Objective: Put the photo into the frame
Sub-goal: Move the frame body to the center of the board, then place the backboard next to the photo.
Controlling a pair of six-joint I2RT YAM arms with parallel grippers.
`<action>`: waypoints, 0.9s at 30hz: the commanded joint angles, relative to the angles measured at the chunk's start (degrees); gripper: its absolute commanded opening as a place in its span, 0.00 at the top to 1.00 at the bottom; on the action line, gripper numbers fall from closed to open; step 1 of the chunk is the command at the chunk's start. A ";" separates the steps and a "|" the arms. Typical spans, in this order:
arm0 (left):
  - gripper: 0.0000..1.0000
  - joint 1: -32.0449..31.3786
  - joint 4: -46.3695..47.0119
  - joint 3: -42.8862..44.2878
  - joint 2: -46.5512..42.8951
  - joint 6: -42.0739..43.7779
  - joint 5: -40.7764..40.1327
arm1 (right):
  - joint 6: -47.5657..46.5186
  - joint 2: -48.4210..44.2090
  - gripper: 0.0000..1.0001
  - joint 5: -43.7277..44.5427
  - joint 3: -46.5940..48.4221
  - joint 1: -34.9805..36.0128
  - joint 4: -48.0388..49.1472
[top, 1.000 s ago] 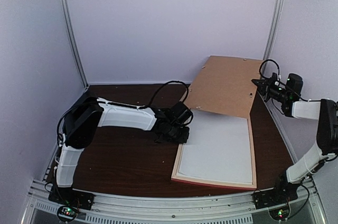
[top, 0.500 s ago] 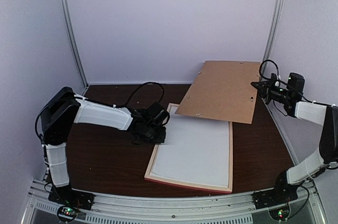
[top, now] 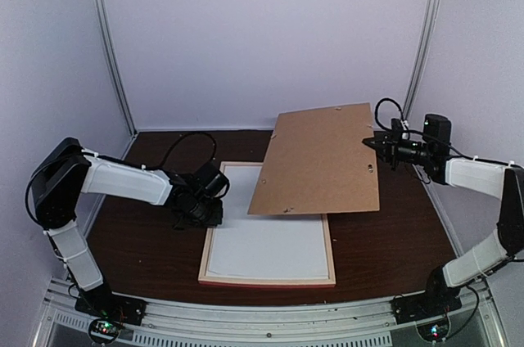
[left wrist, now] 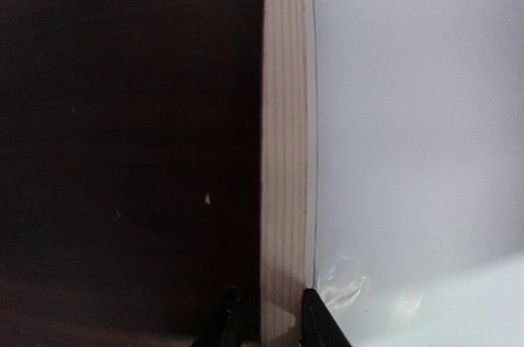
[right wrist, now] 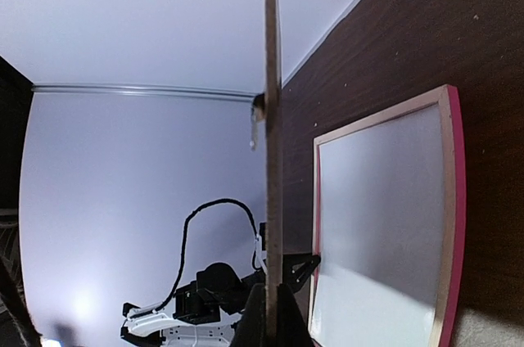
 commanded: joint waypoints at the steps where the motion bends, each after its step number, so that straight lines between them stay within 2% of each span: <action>1: 0.68 0.81 -4.15 -1.63 -1.53 -0.65 -1.37 | -0.57 0.56 1.00 -1.38 -0.91 4.71 4.50; 8: 0.46 4.09 -5.38 -1.90 -9.16 3.12 0.02 | 0.23 1.72 1.00 -0.73 -2.86 9.82 7.92; 11: 0.40 5.93 -8.23 -0.71 -13.32 5.51 -0.30 | 0.72 2.88 1.00 -0.22 -3.26 12.10 9.67; 17: 0.37 11.15 -9.88 -0.57 -19.24 7.65 2.71 | 4.84 7.26 1.00 1.57 -5.07 15.71 18.45; 23: 0.35 14.48 -9.13 -0.49 -19.22 8.89 6.24 | 11.41 14.65 1.00 3.57 -6.59 19.05 32.77; 27: 0.34 14.68 -8.78 -0.25 -18.16 9.38 7.37 | 12.31 18.13 1.00 5.28 -6.69 21.05 35.88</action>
